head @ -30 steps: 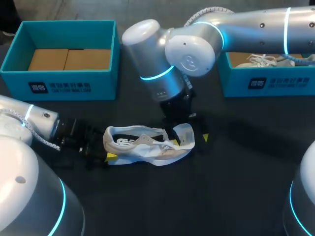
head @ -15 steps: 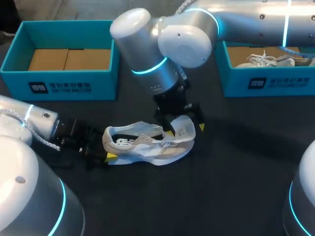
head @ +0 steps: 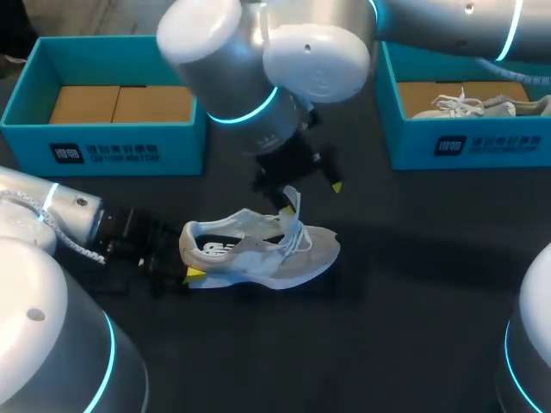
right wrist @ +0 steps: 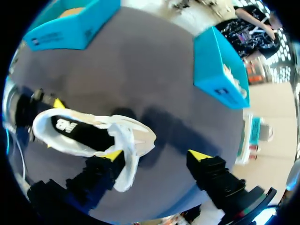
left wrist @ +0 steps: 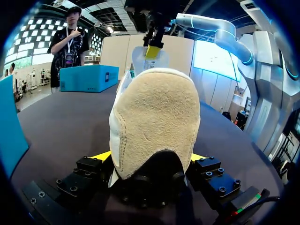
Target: Take the shoe out of the shoebox, open the shoe tongue, remove and reinsert the insole, then place the shoe into the shoebox
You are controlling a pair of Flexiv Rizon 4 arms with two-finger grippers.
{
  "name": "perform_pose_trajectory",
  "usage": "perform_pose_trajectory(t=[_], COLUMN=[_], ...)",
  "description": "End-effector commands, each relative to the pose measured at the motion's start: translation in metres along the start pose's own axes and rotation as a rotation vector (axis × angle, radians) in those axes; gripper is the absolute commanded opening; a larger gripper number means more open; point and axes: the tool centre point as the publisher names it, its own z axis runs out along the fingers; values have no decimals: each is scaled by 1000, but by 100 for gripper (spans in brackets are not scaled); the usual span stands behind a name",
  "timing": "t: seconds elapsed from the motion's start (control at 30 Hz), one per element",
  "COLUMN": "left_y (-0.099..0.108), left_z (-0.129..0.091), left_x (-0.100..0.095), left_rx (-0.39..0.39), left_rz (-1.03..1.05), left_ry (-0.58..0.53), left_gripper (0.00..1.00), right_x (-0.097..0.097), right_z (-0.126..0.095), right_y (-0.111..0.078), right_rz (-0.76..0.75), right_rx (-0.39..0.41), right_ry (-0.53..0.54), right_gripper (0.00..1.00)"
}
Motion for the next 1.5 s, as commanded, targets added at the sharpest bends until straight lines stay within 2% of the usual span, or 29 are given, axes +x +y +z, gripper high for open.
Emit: perform_pose_trajectory(t=[0.03,0.17,0.3,0.57,0.9,1.43,1.5], left_y=[2,2,2,2,2,2,2], left_z=[0,0,0,0,0,0,0], left_x=[-1,-1,-1,-1,-1,-1,-1], left_rx=[0,0,0,0,0,0,0], left_rz=[0,0,0,0,0,0,0], left_ry=[0,0,0,0,0,0,0], left_gripper=[0,0,0,0,0,0,0], right_x=[1,15,33,48,70,71,75], right_z=[-23,-41,-56,-68,-62,-60,-58], right_y=[5,16,24,28,22,21,25], right_rz=[-164,-435,-651,-849,-992,-970,-1010], right_rx=[-130,-248,-314,-370,-358,-358,-326], right_ry=[15,71,111,145,204,215,179], right_gripper=[0,0,0,0,0,0,0])
